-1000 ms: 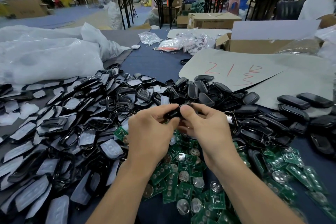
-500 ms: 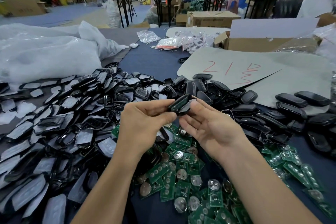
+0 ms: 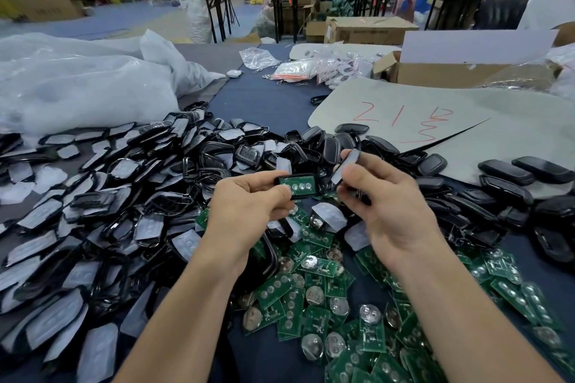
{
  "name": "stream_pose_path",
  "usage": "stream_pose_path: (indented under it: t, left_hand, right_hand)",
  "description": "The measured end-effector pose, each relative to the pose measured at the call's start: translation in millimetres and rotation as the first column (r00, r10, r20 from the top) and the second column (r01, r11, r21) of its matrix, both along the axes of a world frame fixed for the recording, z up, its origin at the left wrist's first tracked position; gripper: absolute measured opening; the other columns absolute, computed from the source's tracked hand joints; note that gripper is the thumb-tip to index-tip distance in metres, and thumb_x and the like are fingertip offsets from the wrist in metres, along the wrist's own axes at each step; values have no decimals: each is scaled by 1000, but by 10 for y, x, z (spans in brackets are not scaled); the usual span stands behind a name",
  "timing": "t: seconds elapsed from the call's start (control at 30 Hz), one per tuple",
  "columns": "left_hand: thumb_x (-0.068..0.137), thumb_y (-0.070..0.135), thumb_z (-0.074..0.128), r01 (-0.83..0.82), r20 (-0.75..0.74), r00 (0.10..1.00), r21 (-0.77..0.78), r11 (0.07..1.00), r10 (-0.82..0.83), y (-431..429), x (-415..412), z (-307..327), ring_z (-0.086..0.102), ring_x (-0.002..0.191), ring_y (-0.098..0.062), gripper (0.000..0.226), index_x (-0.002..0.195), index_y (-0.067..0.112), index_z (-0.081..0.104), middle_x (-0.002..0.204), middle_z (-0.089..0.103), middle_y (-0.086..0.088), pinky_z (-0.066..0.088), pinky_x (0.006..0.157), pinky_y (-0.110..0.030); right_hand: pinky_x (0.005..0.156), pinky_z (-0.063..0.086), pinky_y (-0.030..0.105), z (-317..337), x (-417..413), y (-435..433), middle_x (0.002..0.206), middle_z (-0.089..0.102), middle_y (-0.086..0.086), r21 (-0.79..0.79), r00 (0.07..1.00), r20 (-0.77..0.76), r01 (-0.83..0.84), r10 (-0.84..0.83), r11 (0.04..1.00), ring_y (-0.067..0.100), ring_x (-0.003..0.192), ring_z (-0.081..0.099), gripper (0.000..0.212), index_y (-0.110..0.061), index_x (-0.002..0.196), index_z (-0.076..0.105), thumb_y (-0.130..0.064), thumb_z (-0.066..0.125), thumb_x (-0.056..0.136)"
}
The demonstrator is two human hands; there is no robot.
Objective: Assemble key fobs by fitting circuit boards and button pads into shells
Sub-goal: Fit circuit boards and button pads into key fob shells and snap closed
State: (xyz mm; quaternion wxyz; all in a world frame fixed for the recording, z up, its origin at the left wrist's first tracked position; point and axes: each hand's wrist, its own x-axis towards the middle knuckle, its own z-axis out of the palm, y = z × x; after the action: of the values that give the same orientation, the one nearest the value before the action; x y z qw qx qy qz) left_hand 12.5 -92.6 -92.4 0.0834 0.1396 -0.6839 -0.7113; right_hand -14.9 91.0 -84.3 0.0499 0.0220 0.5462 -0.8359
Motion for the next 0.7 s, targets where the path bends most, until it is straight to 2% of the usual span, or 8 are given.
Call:
stream_pose_path:
  t: [0.07,0.13,0.2,0.27,0.37,0.53,0.7]
  left_hand:
    - [88,1,77,36,9,999,-43,998,-35,24,14,-2,78,71,-18,24,105,19,81,78,80,-7,60,65,-20]
    - [88,4,77,87,19,996,-55,995,-87,47,29,2,78,71,-17,23,104,20,82,79,80,-7,60,66,-22]
    - [89,6,78,131,21,991,-45,990,-131,53,37,10,76,70,-17,20,101,21,83,81,80,-9,61,67,-24]
    - [90,11,79,168,14,986,-45,985,-168,45,46,24,75,70,-16,15,98,22,85,82,80,-11,61,68,-25]
    - [90,16,80,187,1,982,-43,981,-187,32,56,40,75,73,-18,12,95,25,86,84,80,-12,61,69,-25]
    - [92,11,76,204,-16,979,13,979,-204,36,51,34,73,67,-14,17,96,25,86,85,80,-13,61,67,-24]
    - [93,8,74,169,-38,985,42,985,-167,60,38,19,74,66,-16,21,92,25,86,85,81,-10,60,65,-23]
  right_hand:
    - [86,58,33,-18,14,-10,91,79,-2,255,990,-137,61,-27,965,15,87,73,27,-26,97,82,-11,86,74]
    - [86,58,32,-40,47,-49,92,78,-8,485,965,-262,122,11,866,11,91,73,32,-36,100,80,-25,83,70]
    - [83,58,30,-59,90,-100,92,75,-16,619,940,-324,126,105,776,2,89,71,33,-43,100,78,-29,79,70]
    - [85,58,29,-68,127,-143,93,73,-21,697,924,-335,113,183,708,-1,95,70,34,-45,102,77,-27,79,72]
    - [90,58,27,-62,146,-149,97,72,-24,745,923,-324,112,209,658,-6,100,68,38,-45,106,77,-25,82,75]
    - [88,58,20,-27,151,-114,96,73,-21,740,936,-306,117,177,663,-5,96,69,40,-45,107,78,-24,85,74]
    - [84,54,11,-36,163,-125,96,73,-19,686,909,-409,251,76,683,-3,93,69,40,-37,107,80,-16,86,74]
